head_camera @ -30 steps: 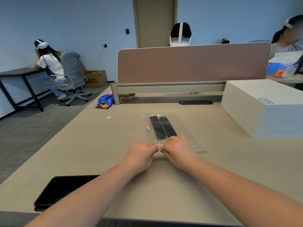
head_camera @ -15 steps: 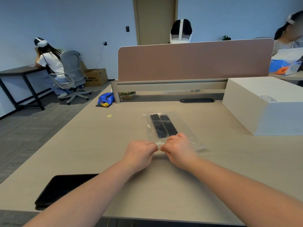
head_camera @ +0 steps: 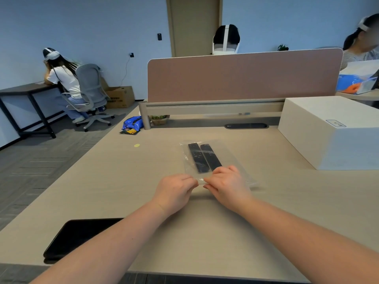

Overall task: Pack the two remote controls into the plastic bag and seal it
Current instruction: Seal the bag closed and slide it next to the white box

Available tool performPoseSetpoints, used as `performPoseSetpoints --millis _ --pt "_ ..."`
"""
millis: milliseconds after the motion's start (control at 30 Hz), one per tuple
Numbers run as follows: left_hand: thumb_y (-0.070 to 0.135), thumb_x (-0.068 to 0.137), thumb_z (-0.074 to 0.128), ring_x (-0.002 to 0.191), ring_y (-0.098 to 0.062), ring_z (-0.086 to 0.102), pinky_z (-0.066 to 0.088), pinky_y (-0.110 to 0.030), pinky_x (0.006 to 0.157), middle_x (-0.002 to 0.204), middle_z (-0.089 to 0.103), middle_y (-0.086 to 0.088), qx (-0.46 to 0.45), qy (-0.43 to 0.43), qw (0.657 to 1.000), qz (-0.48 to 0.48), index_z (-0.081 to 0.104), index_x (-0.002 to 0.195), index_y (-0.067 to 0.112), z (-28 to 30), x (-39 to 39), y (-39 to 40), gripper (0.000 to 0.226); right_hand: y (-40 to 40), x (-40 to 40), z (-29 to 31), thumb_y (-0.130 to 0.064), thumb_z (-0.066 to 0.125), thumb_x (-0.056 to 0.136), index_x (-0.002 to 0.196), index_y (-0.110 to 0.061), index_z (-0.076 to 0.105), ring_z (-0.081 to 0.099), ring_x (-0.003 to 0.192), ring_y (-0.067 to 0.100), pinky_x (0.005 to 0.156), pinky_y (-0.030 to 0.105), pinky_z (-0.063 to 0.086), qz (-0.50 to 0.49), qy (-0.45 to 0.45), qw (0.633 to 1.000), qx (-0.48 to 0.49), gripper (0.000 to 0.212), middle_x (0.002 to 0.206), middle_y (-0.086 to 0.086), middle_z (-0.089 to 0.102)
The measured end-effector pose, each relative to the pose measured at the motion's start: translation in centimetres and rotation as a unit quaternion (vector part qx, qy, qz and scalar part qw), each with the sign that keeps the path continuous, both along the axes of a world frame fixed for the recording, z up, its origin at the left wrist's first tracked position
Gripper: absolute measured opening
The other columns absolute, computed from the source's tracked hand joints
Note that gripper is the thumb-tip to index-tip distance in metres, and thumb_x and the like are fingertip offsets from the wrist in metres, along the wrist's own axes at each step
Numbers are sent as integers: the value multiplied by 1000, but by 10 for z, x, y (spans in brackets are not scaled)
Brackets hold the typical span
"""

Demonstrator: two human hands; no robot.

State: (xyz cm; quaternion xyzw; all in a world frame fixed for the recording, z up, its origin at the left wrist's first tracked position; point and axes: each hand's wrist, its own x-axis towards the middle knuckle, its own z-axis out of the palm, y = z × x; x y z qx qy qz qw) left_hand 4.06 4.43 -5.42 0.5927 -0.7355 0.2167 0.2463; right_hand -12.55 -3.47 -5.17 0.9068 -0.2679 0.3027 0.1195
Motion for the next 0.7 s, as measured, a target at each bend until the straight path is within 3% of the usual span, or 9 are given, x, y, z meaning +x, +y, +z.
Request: performPoseSetpoints --millis 267,400,533,700 --pt "26 81 45 57 -20 65 47 -20 38 66 69 6 0 17 1000 0 66 72 22 0 2 0 23 -2 4 -1 -34 44 80 52 -22 69 66 60 14 62 27 22 14 1 1000 -16 39 46 -7 64" --pt "33 82 42 60 -18 67 47 -18 40 68 70 8 12 2 1000 14 66 71 22 1 1 0 28 -2 5 -1 -27 65 70 52 -23 71 66 57 15 61 27 22 19 15 1000 -18 20 46 -5 64" --pt "39 83 41 60 -15 67 48 -17 40 67 71 10 19 -18 999 26 68 69 24 1 -1 -1 34 -3 6 -2 -25 68 66 51 -22 70 65 57 15 61 27 23 23 18 999 -16 16 45 -5 63" --pt "30 80 42 62 -18 67 51 -21 41 67 71 8 31 -30 999 8 67 68 23 0 0 -3 29 -3 7 -5 -21 73 65 51 -22 68 64 60 14 56 23 44 42 28 999 -19 14 45 -6 61"
